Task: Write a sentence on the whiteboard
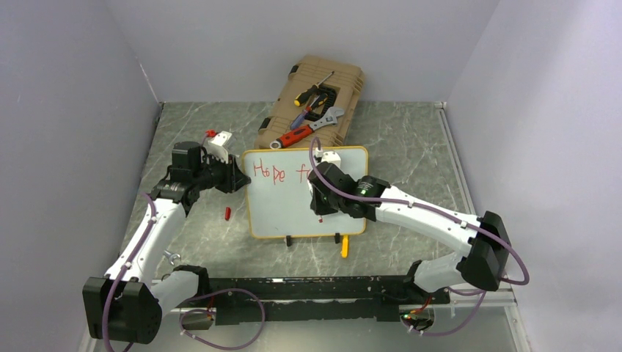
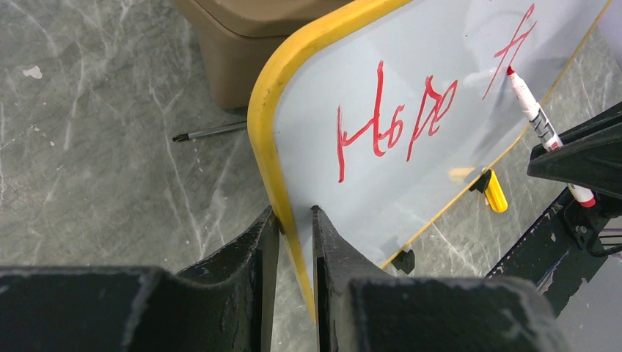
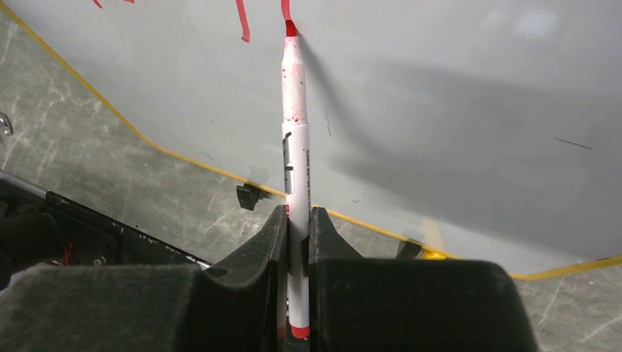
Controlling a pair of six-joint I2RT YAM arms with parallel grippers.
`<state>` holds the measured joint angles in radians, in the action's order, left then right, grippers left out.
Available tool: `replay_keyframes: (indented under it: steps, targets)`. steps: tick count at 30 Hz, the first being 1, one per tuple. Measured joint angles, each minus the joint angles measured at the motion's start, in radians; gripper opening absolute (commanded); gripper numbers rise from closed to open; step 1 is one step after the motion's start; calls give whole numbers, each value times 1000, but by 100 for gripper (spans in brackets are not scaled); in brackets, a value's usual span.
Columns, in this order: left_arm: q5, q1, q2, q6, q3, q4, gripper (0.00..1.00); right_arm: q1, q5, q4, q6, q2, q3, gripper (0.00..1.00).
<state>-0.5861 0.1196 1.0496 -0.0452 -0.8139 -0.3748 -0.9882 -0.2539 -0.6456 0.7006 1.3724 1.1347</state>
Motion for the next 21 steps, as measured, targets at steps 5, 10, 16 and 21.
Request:
replay_keyframes:
  steps: [5,10,16,21]
  targets:
    - [0,0,0,0,0,0,0,-2,-11,-13,3,-1,1,0]
    - [0,0,0,0,0,0,0,3,-34,-50,3,-7,15,0]
    - [0,1,0,0,0,0,0,23,-36,-65,-10,-16,28,0]
    - [0,1,0,0,0,0,0,33,-43,-64,-34,-4,65,0]
